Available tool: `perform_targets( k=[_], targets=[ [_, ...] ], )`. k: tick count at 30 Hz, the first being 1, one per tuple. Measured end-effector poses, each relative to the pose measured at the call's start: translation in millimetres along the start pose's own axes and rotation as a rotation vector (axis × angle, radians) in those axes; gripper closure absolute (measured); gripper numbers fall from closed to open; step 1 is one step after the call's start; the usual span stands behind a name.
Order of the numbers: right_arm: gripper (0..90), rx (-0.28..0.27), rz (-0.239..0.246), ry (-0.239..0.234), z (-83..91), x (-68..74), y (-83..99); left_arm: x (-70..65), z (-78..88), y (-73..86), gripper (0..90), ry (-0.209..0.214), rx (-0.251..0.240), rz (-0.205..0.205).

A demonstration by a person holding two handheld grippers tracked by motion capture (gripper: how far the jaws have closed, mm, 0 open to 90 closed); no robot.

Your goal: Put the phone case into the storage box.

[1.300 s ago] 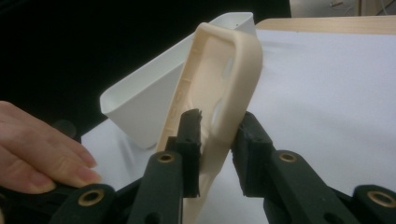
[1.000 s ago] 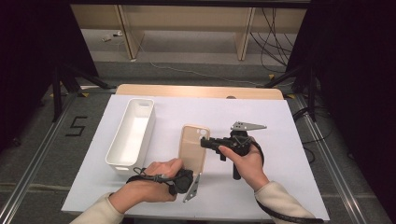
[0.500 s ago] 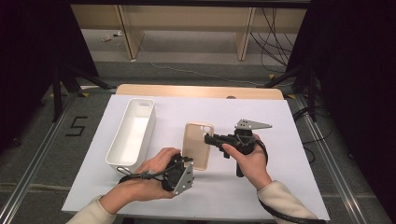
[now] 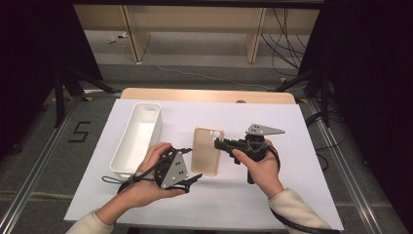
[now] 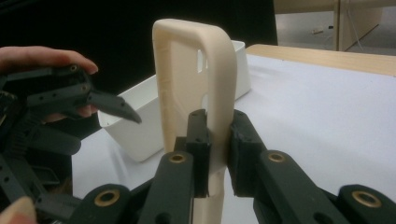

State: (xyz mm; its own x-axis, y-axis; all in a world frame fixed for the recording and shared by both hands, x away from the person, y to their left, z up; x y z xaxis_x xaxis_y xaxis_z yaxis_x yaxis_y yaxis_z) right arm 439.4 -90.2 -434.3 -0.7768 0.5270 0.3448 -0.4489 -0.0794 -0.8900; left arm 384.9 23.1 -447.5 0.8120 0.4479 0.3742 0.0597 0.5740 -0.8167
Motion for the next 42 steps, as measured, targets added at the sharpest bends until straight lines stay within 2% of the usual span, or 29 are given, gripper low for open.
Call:
perform_targets(
  k=[2,3,4,7,8,10,14,16,19,31,42],
  targets=[
    [81.2,-0.003,-0.003,-0.004,0.9,1.1,-1.1,6.7,1.6,-3.9,23.0,-0.018,-0.027,0.051],
    [81.2,-0.014,0.022,0.007,0.9,-1.7,-2.4,9.6,2.4,-5.9,23.2,-0.025,-0.042,0.082],
    [81.2,-0.017,0.025,0.008,1.1,-2.0,-2.8,13.0,3.2,-7.6,23.7,-0.032,-0.055,0.102],
    [81.2,-0.021,0.016,0.008,1.3,-1.5,-3.8,20.5,4.2,-9.8,24.7,-0.053,-0.081,0.169],
    [81.2,-0.027,0.030,0.013,0.6,-2.9,-4.2,21.9,3.9,-9.8,25.4,-0.052,-0.083,0.181],
    [81.2,-0.022,0.019,0.009,0.3,-1.6,-3.6,25.8,3.4,-10.0,25.7,-0.063,-0.089,0.197],
    [81.2,-0.010,0.015,0.012,0.8,-1.1,-2.4,32.8,2.4,-12.3,28.1,-0.088,-0.105,0.271],
    [81.2,-0.013,0.006,0.005,0.5,0.5,-2.5,37.7,2.4,-13.7,30.1,-0.107,-0.112,0.298],
    [81.2,-0.011,0.017,0.011,0.2,0.2,-2.4,44.8,1.8,-14.3,34.5,-0.132,-0.110,0.341],
    [81.1,-0.015,0.023,0.024,0.8,1.0,-3.7,51.4,-6.8,-21.9,54.2,-0.143,-0.138,0.436],
    [81.1,-0.011,0.040,0.024,0.0,2.6,-3.3,59.9,-6.8,-26.7,64.9,-0.171,-0.162,0.460]
  ],
)
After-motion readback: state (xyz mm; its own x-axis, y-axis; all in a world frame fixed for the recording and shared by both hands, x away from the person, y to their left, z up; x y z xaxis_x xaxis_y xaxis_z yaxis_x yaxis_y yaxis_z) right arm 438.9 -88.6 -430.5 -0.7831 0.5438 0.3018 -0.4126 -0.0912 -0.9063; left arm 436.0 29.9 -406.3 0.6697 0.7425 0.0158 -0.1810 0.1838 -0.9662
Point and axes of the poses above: each handheld gripper's, and its own axes: z roughly backward along the jaws, y roughly out of its underside, x roughly to its left, the point moved 10 cm from there along -z, roughly forward along the jaws
